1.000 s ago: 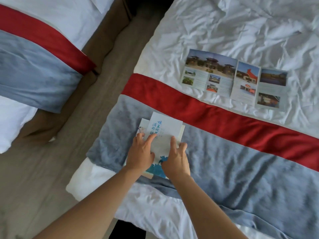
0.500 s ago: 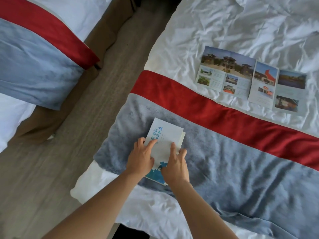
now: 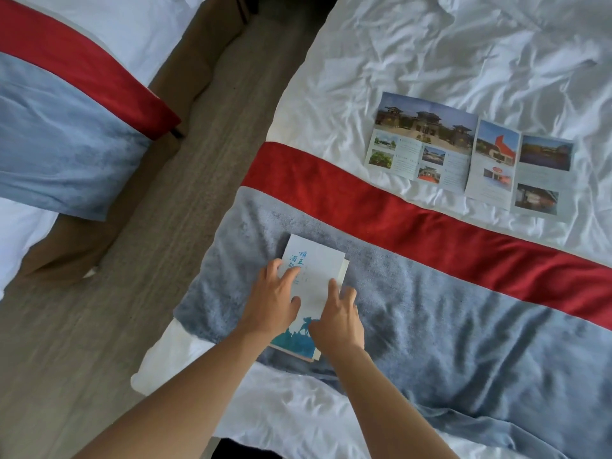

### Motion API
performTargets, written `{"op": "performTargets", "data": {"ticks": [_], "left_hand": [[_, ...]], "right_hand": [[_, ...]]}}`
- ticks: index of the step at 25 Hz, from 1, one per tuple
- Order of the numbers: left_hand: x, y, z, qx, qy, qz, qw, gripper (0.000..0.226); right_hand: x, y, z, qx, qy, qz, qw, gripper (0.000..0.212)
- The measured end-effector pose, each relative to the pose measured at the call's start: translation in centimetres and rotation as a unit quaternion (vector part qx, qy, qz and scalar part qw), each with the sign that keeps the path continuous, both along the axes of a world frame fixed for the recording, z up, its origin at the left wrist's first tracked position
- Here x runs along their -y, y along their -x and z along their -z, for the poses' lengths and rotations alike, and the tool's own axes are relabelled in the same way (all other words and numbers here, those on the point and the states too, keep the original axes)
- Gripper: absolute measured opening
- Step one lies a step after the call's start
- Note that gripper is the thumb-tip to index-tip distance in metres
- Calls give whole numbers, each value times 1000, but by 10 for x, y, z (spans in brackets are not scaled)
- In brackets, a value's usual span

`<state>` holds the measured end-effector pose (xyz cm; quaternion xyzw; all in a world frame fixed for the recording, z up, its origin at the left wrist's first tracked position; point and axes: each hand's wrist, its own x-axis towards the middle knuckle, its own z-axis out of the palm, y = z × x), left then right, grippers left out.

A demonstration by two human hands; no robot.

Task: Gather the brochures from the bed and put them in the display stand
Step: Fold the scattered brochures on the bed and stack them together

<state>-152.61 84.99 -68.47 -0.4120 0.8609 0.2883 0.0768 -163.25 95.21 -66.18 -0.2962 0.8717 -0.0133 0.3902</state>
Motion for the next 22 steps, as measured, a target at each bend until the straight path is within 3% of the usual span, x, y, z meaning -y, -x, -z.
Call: {"op": "performTargets", "data": {"ticks": [5,10,16,19,22], "left_hand": [[16,67,-32,-38,1,20,999,51],[26,150,-53,-93,-15,21,995,50],[41,240,-41,-68,-86,-68,992,51],[60,284,-29,-58,-226,-225,946,55],[70,317,-15,-134,-368,-386,835,56]], "right_hand": [[8,54,-35,-28,33,30,999,73],[1,131,-59,-65,59,52,995,79],[-14,222,-53,-76,48,62,994,77],[-16,263,-37,-74,43,71,994,75],[-15,292,-21,-79,40,76,993,72]]}}
